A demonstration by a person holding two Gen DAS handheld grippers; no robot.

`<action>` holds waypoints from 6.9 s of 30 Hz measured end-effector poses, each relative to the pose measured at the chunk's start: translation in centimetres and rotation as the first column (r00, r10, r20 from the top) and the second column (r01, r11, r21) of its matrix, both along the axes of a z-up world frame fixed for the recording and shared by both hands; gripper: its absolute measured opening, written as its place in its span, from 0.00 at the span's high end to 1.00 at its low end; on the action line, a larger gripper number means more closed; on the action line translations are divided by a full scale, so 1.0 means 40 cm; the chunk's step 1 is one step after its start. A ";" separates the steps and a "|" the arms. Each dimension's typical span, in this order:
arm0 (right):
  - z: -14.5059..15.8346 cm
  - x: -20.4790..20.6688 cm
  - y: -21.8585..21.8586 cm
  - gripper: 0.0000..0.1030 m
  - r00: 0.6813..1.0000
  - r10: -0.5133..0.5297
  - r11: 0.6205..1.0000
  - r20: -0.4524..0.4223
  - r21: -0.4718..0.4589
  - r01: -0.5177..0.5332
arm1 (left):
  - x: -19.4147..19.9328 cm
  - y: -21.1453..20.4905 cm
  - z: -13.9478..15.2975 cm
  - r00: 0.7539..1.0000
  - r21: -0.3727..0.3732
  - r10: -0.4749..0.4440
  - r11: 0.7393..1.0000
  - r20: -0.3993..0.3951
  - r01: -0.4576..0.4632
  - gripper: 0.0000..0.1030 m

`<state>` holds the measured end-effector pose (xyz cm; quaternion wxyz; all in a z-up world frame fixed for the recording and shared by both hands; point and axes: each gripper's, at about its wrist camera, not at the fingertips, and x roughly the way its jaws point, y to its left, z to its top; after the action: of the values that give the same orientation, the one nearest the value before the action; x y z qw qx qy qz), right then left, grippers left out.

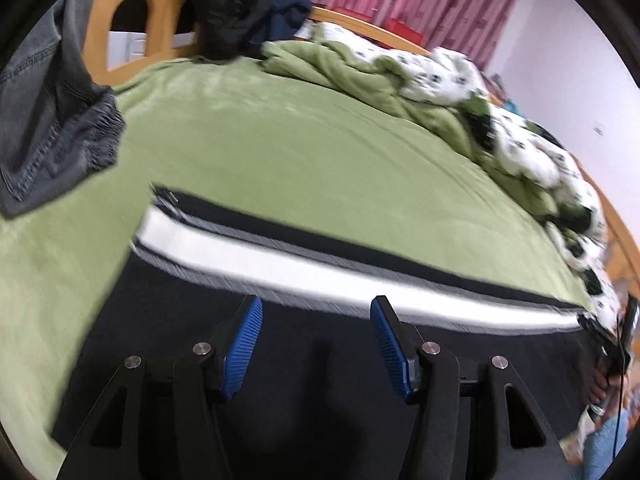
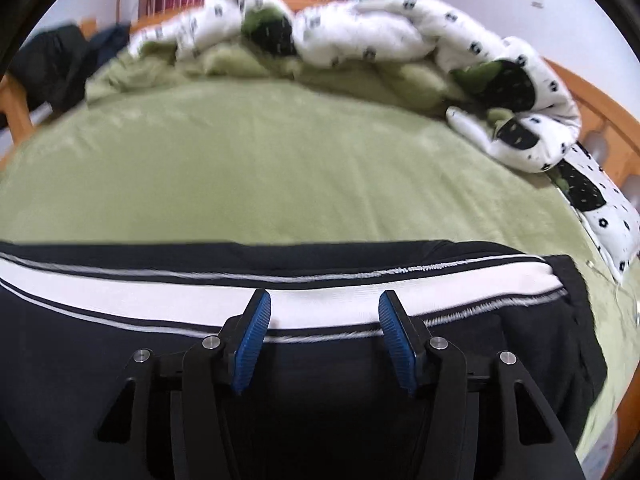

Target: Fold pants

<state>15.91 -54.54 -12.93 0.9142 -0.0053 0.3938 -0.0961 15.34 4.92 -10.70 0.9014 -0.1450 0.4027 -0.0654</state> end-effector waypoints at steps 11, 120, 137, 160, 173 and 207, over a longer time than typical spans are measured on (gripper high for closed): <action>0.041 -0.244 0.223 0.28 0.992 0.051 0.994 0.119 0.093 -0.063 | -0.351 -0.142 -0.076 0.985 -0.250 -0.172 0.954 -0.011 0.164 0.47; 0.044 -0.246 0.555 0.28 0.978 0.199 0.969 0.060 0.138 -0.205 | -0.283 0.336 -0.232 0.980 -0.422 0.133 0.887 -0.149 -0.185 0.64; 0.020 -0.249 0.515 0.28 0.979 0.196 0.973 0.053 0.113 -0.200 | -0.185 0.374 -0.265 0.948 -0.447 0.291 0.837 -0.127 -0.316 0.79; 0.005 -0.381 0.159 0.30 0.986 -0.043 0.983 0.159 0.183 0.013 | -0.218 -0.202 0.186 0.958 0.164 -0.067 0.986 0.280 0.021 0.90; -0.014 -0.455 -0.066 0.30 0.958 -0.242 0.914 0.155 0.367 0.172 | -0.242 -0.730 -0.057 0.914 0.022 -0.404 0.915 0.034 0.403 0.90; -0.106 -0.265 0.355 0.66 0.978 0.210 0.912 -0.011 0.363 -0.192 | -0.328 -0.340 -0.116 0.974 0.193 -0.225 0.958 0.040 0.213 0.39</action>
<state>5.31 -40.32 -17.18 0.8945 0.1192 0.4248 0.0724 2.23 -8.68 -15.36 0.9102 -0.0121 0.3928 -0.1312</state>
